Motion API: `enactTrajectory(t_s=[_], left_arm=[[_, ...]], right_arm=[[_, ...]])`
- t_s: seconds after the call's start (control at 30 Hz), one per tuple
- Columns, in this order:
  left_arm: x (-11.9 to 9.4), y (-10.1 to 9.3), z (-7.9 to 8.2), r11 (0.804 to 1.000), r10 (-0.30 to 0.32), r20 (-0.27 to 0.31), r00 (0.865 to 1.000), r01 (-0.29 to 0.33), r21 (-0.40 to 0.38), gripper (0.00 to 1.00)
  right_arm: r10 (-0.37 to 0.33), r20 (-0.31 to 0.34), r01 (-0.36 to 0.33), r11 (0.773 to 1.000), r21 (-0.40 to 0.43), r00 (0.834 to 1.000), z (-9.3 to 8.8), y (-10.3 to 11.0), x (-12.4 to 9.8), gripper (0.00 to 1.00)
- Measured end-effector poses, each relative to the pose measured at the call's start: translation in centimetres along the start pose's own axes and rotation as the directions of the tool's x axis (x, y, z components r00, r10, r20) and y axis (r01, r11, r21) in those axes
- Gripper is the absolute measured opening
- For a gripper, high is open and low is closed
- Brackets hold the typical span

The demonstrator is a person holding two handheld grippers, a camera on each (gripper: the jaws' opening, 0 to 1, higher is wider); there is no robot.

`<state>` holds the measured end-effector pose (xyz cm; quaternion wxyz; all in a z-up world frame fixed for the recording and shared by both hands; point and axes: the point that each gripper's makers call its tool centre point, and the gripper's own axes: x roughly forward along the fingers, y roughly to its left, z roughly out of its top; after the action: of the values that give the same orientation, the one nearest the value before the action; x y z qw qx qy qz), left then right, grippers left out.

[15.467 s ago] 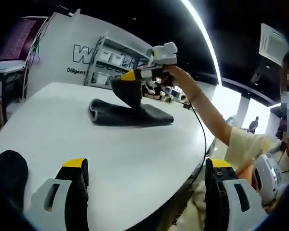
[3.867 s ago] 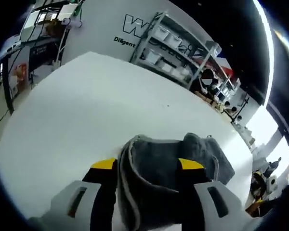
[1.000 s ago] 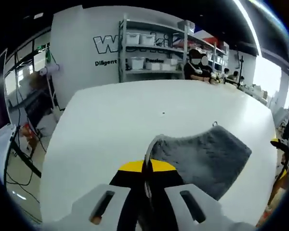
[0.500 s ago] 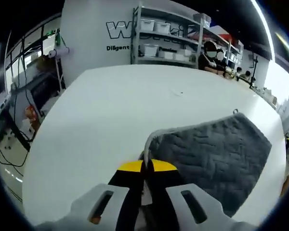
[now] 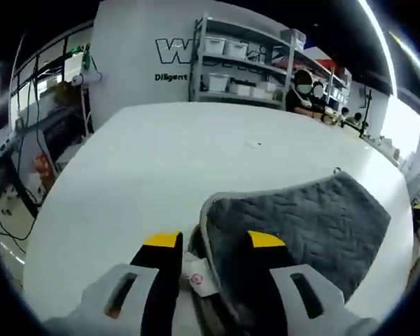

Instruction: Fold the towel on the table until its edges align and the towel forms a compact rectangular stack.

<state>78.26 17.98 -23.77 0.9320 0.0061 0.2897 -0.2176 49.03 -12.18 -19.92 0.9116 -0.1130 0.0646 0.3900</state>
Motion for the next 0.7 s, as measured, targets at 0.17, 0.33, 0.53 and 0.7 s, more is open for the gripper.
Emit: enactTrajectory(t_s=[0.17,0.33,0.53,0.7], left_arm=[[-2.3,-2.2,2.6,0.983,-0.151,0.134,0.979,0.163,-0.085,0.52],[-7.1,-5.8,1.6,0.972,-0.225,0.171,0.959,0.233,-0.031,0.68],[-11.6,-8.8,0.2,0.958,-0.288,0.188,0.939,0.283,0.054,0.88],[-14.2,-11.2,-1.9,0.938,-0.342,0.227,0.912,0.344,0.033,0.97]], right_arm=[[0.002,-0.005,-0.002,1.0,0.003,1.0,-0.2,0.0,0.0,0.99],[-0.003,-0.002,0.003,1.0,0.013,1.0,-0.2,-0.1,0.0,0.99],[0.003,-0.019,-0.002,1.0,0.013,1.0,-0.6,0.2,0.5,0.99],[0.011,-0.041,-0.011,1.0,0.012,0.999,-1.1,0.6,1.3,0.99]])
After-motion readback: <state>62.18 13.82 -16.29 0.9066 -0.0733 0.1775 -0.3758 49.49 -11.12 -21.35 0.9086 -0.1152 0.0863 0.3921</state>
